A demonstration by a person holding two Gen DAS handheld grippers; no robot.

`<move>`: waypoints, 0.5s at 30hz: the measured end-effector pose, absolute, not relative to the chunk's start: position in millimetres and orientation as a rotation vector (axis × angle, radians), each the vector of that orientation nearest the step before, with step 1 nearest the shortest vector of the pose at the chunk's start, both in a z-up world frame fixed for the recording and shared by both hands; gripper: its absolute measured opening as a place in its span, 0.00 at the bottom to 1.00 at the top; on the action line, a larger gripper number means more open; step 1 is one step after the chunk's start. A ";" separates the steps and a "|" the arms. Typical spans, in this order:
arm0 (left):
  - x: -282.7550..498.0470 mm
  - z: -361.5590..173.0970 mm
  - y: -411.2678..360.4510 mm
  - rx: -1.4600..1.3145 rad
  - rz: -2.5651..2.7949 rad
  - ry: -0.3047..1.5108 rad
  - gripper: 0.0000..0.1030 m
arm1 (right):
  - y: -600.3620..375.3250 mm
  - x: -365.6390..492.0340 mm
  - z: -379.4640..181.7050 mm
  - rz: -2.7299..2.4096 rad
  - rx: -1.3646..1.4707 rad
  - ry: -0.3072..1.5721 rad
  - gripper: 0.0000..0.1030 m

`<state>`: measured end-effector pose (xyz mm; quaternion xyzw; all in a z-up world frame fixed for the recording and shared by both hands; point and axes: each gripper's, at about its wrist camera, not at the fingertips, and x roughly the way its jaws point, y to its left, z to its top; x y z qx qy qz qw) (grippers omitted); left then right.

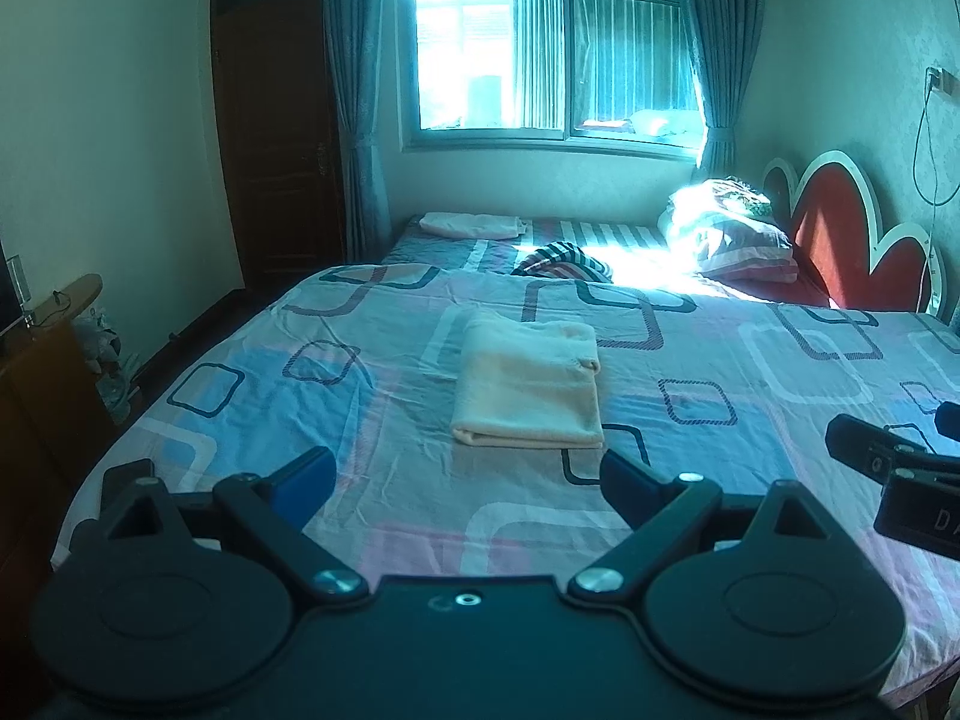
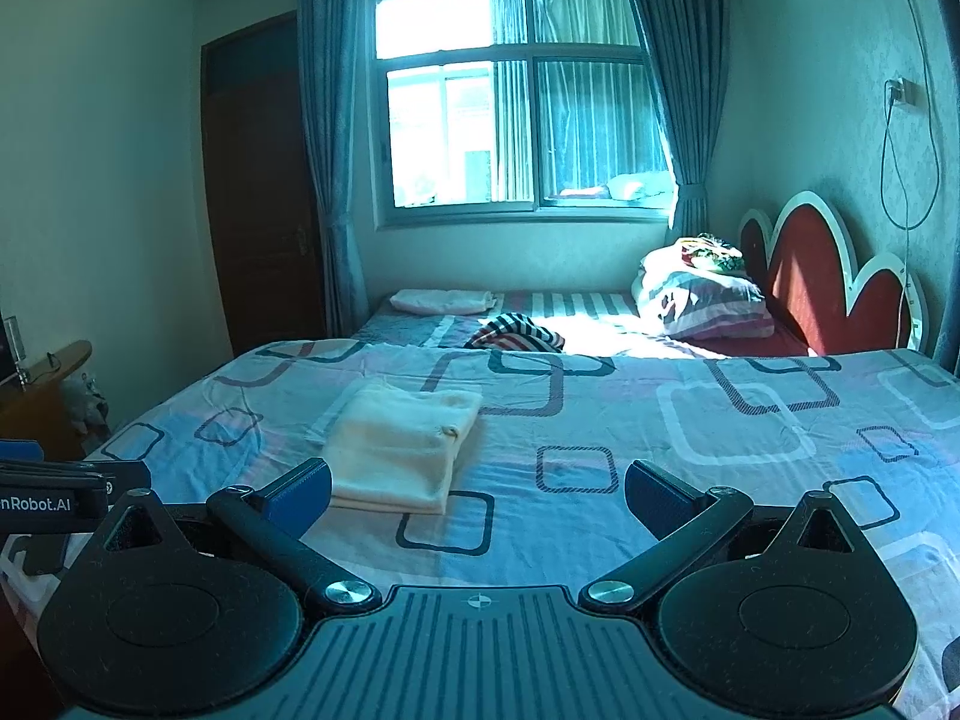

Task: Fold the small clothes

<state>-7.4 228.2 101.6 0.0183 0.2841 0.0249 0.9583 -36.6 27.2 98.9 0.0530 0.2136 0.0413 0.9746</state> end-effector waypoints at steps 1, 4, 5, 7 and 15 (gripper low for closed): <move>-7.1 101.6 227.6 0.038 0.052 0.575 0.92 | 27.3 -36.4 98.8 0.083 0.107 0.432 1.00; -6.2 100.8 226.8 0.037 0.053 0.575 0.92 | 26.3 -36.3 99.1 0.084 0.107 0.432 1.00; -6.3 100.8 226.8 0.038 0.053 0.576 0.92 | 26.1 -36.3 99.1 0.084 0.108 0.431 1.00; -6.5 100.8 226.9 0.040 0.054 0.574 0.92 | 25.8 -36.2 98.9 0.084 0.108 0.433 1.00; -6.0 99.5 226.3 0.045 0.052 0.572 0.92 | 25.9 -36.3 98.4 0.083 0.106 0.437 1.00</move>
